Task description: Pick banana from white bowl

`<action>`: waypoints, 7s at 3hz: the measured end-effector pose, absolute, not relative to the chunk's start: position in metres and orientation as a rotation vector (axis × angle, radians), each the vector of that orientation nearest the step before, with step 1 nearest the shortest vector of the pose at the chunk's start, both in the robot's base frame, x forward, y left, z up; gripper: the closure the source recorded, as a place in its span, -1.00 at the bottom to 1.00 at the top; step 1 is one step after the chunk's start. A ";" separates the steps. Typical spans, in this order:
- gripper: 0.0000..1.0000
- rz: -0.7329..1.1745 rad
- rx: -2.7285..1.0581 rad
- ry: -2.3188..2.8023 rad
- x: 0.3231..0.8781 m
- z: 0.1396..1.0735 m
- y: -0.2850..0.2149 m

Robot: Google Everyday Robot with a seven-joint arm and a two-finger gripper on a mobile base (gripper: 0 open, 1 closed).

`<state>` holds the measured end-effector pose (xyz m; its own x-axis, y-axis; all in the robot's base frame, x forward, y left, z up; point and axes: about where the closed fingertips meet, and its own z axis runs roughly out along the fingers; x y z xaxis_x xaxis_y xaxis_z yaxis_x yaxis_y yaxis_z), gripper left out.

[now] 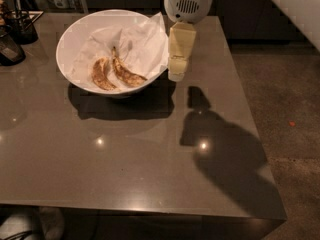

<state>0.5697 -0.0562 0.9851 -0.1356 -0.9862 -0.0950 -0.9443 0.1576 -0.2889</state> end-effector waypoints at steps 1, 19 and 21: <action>-1.00 -0.229 -1.867 2.145 0.574 0.987 -0.048; -0.12 0.280 -1.666 2.433 0.654 0.878 0.087; -0.10 0.283 -1.670 2.471 0.661 0.861 0.090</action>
Offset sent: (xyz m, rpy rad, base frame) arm -0.0003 0.0200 0.0078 0.1029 -0.0219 0.0647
